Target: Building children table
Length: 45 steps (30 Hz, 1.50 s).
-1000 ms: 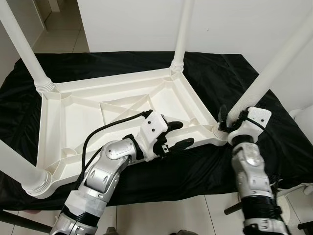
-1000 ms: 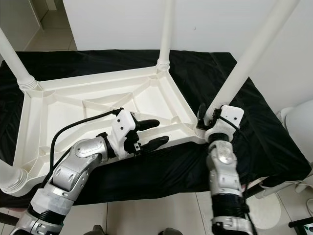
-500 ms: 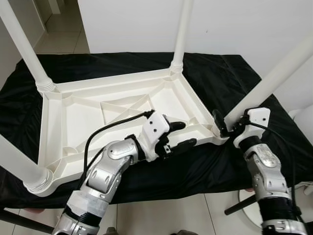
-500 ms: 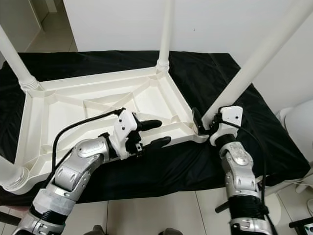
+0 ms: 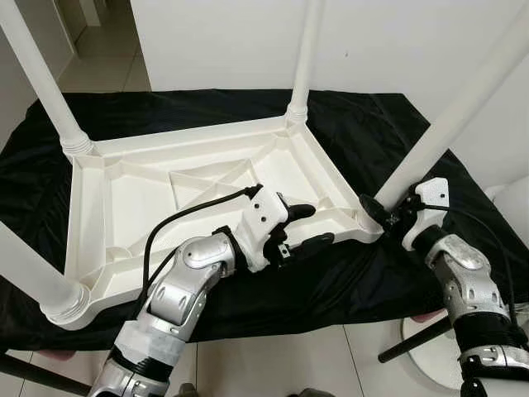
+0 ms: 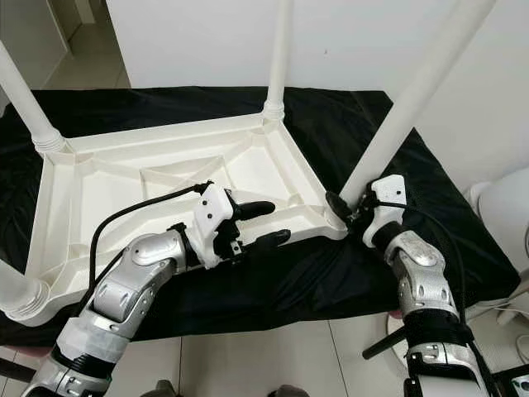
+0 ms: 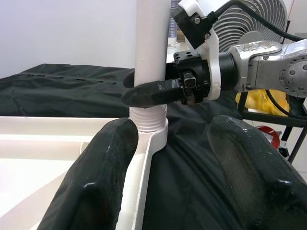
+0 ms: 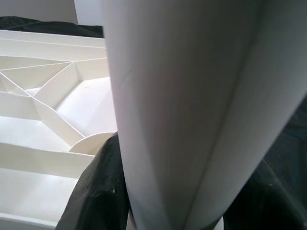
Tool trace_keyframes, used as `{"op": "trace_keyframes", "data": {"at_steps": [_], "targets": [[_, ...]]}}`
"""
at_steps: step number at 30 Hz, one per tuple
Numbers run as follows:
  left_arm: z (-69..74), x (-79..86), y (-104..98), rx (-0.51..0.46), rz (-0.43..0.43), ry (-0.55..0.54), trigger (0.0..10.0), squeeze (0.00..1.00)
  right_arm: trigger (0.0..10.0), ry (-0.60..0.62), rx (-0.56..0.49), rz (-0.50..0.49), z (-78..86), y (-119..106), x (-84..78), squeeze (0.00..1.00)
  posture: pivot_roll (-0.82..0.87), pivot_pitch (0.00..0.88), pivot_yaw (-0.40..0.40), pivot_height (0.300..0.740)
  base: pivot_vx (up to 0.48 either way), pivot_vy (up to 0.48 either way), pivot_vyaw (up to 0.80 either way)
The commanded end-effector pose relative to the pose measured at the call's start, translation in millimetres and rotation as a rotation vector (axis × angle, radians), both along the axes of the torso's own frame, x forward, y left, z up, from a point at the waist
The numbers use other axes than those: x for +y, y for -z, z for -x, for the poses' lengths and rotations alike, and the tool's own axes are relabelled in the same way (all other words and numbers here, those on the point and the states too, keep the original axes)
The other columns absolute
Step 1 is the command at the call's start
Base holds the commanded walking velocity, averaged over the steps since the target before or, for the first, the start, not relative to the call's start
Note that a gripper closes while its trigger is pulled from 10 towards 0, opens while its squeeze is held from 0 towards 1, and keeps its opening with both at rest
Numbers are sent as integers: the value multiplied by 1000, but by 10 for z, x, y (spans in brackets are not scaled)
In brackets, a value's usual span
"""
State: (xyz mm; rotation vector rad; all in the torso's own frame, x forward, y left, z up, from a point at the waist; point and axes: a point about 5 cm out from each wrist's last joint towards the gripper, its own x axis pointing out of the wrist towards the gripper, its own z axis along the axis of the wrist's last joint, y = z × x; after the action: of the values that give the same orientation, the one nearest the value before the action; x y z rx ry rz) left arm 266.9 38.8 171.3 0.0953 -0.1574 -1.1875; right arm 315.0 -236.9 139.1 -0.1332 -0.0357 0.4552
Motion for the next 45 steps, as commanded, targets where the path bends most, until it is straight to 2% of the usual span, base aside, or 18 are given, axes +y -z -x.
{"op": "trace_keyframes", "data": {"at_steps": [1, 2, 11, 13, 15, 24, 34, 37, 40, 43, 45], "targets": [[-18, -14, -32, -19, 2, -35, 10000, 0, 2118, 13, 20, -15, -19, 8, -48, 0, -6, 0, -18, 740, 0, 0, 0], [-18, -15, -32, -19, 2, -35, 10000, 0, 10000, 20, 30, -19, -38, 18, -62, 0, -6, 0, -18, 740, 0, 0, 0], [-13, -20, -40, -21, 5, -30, 10000, 0, 10000, 48, 112, -79, -103, 74, -100, 0, -8, 0, -14, 740, 0, 0, 0], [-11, -26, -43, -20, 6, -27, 10000, 0, 10000, 96, 161, -80, -141, 104, -130, 0, -9, 0, -11, 740, 0, 0, 0], [-10, -26, -44, -19, 7, -24, 10000, 0, 10000, 102, 161, -40, -151, 110, -130, 0, -9, 0, -10, 740, 0, 0, 0], [-2, -18, -44, -20, 4, -26, 10000, 0, 10000, 106, 175, -51, -160, 156, -71, 0, -2, 0, -14, 740, 0, 0, 0], [14, -8, -38, -18, 6, -32, 10000, 0, 10000, 293, 130, -85, -157, 186, 61, 0, 3, 0, -27, 740, 0, 0, 0], [29, -16, -28, -15, 5, -26, 10000, 0, 10000, 441, 113, -152, -160, 186, 175, 0, 3, 0, -30, 740, 0, 0, 0], [34, -17, -24, -14, 5, -25, 10000, 0, 10000, 484, 108, -171, -158, 186, 207, 0, 5, 0, -32, 740, 0, 0, 0], [40, -17, -19, -14, 4, -23, 10000, 0, 10000, 623, 84, -199, -131, 179, 352, 0, 7, 0, -35, 740, 0, 0, 0], [40, -17, -19, -14, 4, -23, 10000, 0, 10000, 623, 84, -199, -131, 179, 352, 0, 7, 0, -35, 740, 0, 0, 0]]}}
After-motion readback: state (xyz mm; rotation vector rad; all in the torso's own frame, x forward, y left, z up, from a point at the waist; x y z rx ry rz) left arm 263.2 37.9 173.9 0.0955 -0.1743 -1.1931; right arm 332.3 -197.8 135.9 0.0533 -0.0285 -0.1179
